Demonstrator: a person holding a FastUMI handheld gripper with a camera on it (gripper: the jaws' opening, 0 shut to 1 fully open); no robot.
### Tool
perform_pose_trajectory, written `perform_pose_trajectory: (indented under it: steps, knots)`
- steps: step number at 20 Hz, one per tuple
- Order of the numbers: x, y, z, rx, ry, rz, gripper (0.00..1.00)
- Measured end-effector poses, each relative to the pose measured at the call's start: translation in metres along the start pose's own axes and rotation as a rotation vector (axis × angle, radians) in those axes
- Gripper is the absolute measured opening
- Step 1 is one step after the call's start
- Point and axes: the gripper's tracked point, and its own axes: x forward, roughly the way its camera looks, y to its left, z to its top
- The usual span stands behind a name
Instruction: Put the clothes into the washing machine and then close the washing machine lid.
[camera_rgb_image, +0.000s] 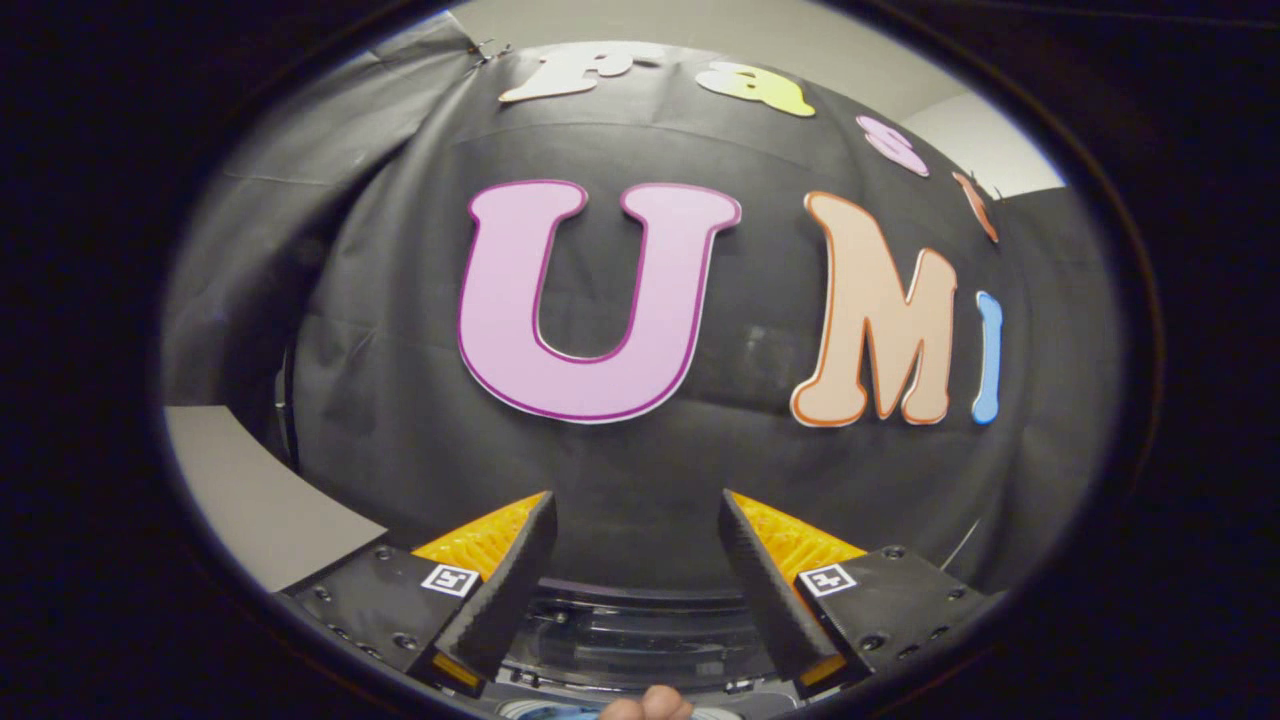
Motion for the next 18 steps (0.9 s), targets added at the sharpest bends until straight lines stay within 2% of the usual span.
perform_pose_trajectory:
  steps: [3, 5, 7, 10, 13, 18]
  knots:
    - [0.01, -0.005, -0.033, 0.036, 0.074, -0.006, 1.0]
    - [0.013, 0.001, -0.053, 0.041, 0.122, 0.018, 1.0]
    - [0.015, -0.001, -0.051, 0.096, 0.078, 0.011, 1.0]
    - [0.014, -0.001, -0.053, 0.184, 0.08, 0.013, 0.98]
    - [0.012, -0.002, -0.055, 0.138, 0.099, -0.001, 0.98]
    - [-0.001, -0.004, -0.054, 0.137, 0.089, -0.036, 0.98]
